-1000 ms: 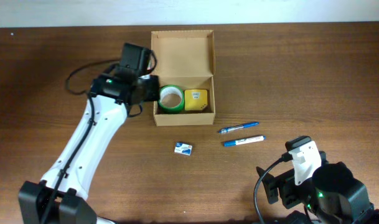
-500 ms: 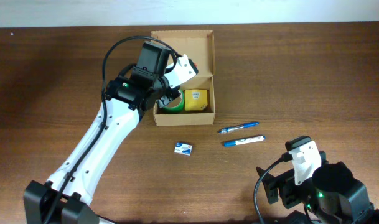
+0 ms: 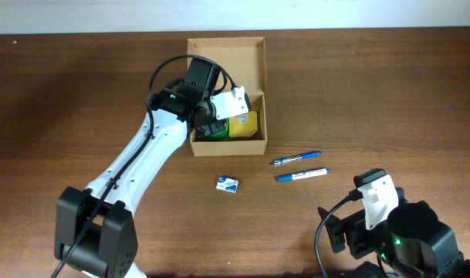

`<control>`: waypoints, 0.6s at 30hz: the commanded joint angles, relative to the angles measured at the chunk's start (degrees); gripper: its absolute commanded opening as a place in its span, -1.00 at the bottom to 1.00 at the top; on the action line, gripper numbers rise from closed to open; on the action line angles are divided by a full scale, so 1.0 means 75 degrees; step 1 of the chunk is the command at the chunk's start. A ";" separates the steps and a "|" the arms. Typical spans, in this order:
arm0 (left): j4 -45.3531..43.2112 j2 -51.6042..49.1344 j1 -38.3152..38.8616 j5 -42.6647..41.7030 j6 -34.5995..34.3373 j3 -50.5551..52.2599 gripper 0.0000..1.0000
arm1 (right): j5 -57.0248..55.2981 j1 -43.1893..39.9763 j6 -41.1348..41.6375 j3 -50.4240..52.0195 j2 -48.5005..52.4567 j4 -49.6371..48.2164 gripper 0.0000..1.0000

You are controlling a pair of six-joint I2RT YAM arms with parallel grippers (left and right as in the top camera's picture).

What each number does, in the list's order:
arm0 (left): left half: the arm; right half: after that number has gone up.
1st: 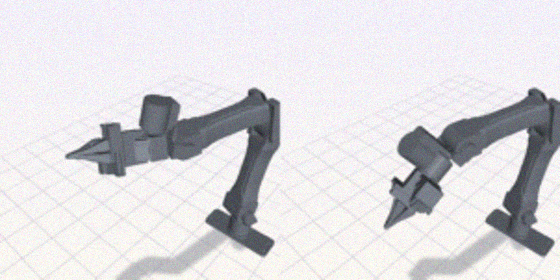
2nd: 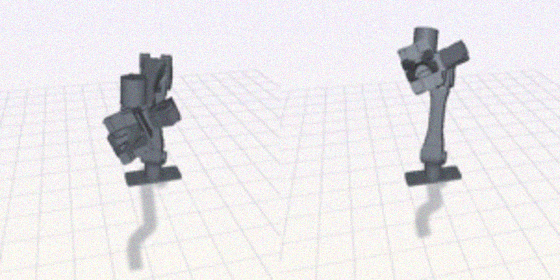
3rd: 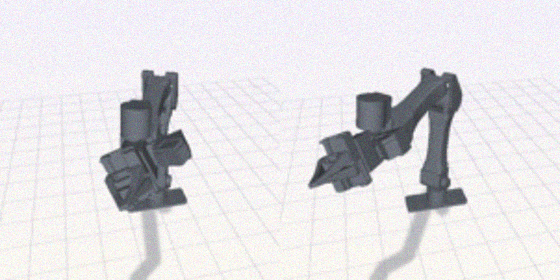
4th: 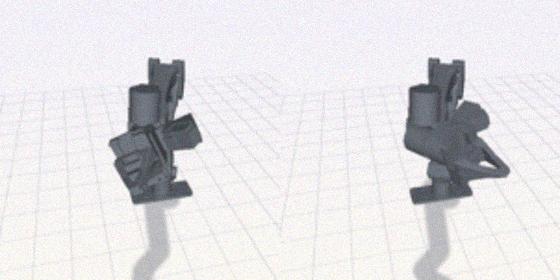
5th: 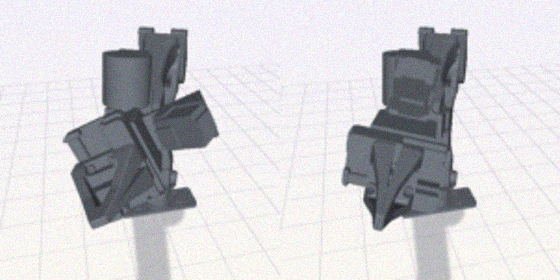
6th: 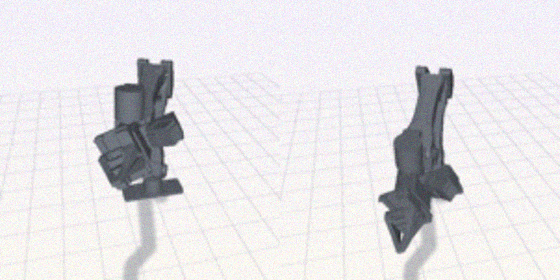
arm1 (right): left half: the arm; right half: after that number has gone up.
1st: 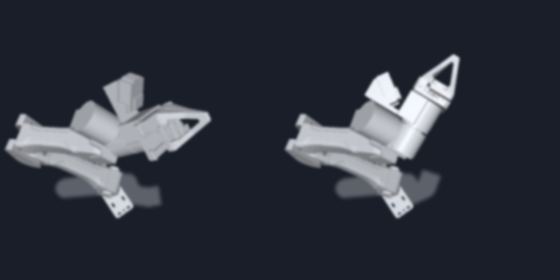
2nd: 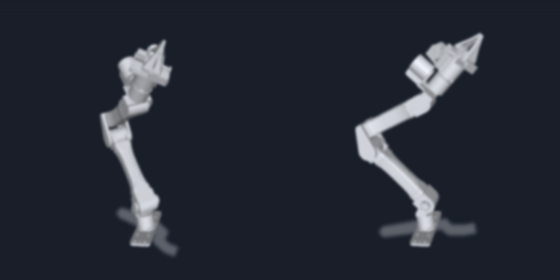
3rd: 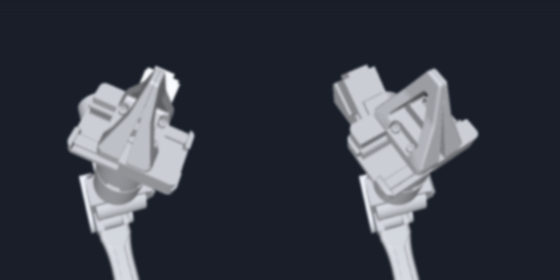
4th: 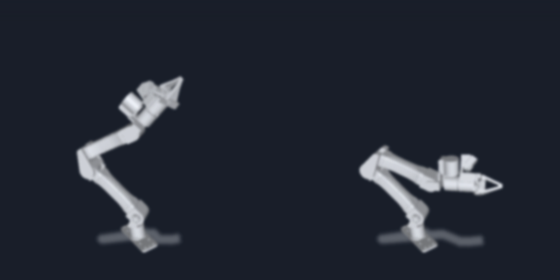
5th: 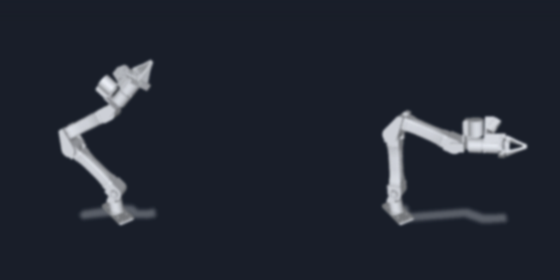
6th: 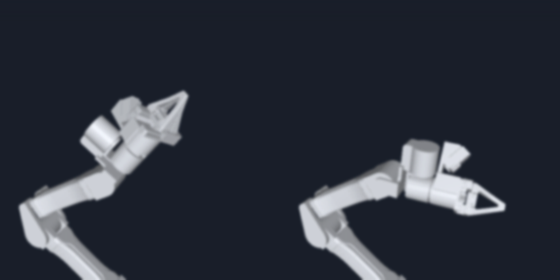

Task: Pack container
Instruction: 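Lift the red stapler with the left gripper and lower it into the box, then open the left gripper to release the stapler inside the box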

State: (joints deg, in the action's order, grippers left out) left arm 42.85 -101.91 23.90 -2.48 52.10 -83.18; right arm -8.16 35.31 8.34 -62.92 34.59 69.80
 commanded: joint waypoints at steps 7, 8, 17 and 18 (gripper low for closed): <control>0.0431 -0.0061 0.0000 -0.0487 0.0930 -0.0163 -0.98 | -0.0152 0.0041 -0.0055 0.0032 -0.0058 -0.0020 0.98; 0.0455 -0.0087 0.0000 -0.0583 0.1067 -0.0163 -0.97 | -0.0152 0.0041 -0.0055 0.0032 -0.0058 -0.0020 0.98; 0.0638 -0.0446 -0.0093 -0.0726 0.1614 -0.0160 -0.97 | -0.0152 0.0041 -0.0055 0.0032 -0.0058 -0.0020 0.98; 0.0632 -0.0478 -0.0105 -0.0723 0.1679 -0.0160 -0.98 | -0.0152 0.0041 -0.0055 0.0032 -0.0058 -0.0020 0.98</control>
State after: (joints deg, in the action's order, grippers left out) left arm 47.57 -104.47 23.79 -6.13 61.41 -83.18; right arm -8.16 35.31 8.32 -62.92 34.59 69.80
